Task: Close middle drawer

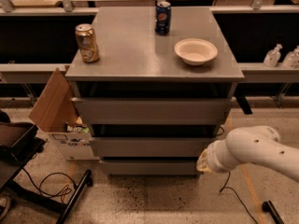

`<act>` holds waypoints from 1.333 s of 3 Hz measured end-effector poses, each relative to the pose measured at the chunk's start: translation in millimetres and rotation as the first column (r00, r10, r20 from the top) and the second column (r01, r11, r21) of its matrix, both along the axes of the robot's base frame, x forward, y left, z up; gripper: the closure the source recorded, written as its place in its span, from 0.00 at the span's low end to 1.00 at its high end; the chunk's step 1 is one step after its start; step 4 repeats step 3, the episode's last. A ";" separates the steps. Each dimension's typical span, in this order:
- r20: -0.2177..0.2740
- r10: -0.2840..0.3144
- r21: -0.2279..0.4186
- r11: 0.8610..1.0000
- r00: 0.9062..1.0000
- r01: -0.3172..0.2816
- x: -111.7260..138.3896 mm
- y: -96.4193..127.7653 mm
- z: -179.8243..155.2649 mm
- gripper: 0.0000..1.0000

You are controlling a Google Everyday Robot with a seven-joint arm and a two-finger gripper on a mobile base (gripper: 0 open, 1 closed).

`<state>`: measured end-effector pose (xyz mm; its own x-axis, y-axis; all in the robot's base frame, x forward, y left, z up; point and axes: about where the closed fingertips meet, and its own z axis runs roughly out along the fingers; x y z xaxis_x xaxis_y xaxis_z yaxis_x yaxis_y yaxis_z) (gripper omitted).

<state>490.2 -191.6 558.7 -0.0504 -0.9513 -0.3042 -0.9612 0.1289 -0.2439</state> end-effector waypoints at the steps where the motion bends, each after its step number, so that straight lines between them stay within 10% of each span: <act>1: 0.074 -0.077 -0.111 0.990 0.994 0.085 13.1 -57.7 59.5 1.00; 3: 0.348 -0.158 -0.329 0.903 0.924 0.278 39.6 -115.7 162.3 1.00; 4: 0.348 -0.158 -0.329 0.903 0.924 0.278 39.6 -115.7 162.3 1.00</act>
Offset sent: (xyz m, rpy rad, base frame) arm 0.0519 -0.1446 0.1860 -0.3886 -0.3532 -0.5241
